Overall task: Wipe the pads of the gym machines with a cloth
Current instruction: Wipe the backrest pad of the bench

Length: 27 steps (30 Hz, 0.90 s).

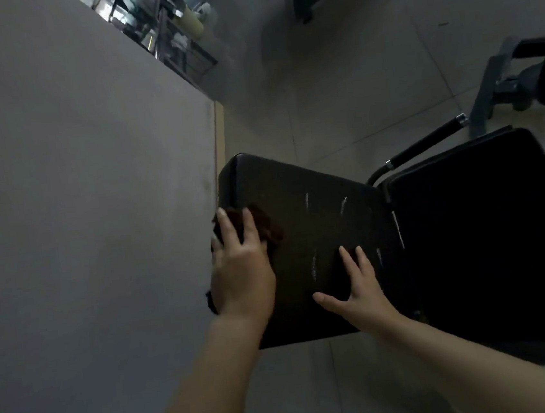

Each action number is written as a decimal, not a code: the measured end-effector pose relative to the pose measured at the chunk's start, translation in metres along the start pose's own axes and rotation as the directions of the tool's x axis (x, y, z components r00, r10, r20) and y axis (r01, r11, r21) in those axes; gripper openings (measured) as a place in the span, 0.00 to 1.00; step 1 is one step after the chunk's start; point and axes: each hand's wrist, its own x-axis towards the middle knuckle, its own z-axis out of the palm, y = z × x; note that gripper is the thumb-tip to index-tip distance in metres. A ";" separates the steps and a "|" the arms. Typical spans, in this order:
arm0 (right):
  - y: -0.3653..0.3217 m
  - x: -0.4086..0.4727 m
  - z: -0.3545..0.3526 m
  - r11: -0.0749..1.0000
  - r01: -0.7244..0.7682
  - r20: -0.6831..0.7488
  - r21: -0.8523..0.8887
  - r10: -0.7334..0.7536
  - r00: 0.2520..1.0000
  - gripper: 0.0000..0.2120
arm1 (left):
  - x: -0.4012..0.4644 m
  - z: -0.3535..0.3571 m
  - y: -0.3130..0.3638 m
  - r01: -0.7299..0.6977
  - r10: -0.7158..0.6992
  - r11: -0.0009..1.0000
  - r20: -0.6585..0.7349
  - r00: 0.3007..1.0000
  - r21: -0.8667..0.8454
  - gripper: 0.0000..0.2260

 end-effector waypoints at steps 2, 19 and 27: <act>0.001 -0.001 -0.003 1.000 0.001 0.023 0.027 -0.002 1.000 0.56 | 0.040 -0.011 0.004 -0.029 0.029 0.997 0.006 1.000 -0.073 0.25; 0.007 0.000 0.002 1.000 0.019 0.024 -0.010 -0.019 1.000 0.56 | -0.048 0.012 -0.019 -0.143 0.138 0.987 -0.064 0.988 -0.080 0.31; 0.006 -0.002 0.000 1.000 0.030 0.021 -0.001 -0.030 0.999 0.55 | 0.095 -0.002 0.026 -0.062 0.070 0.979 -0.036 0.997 0.194 0.26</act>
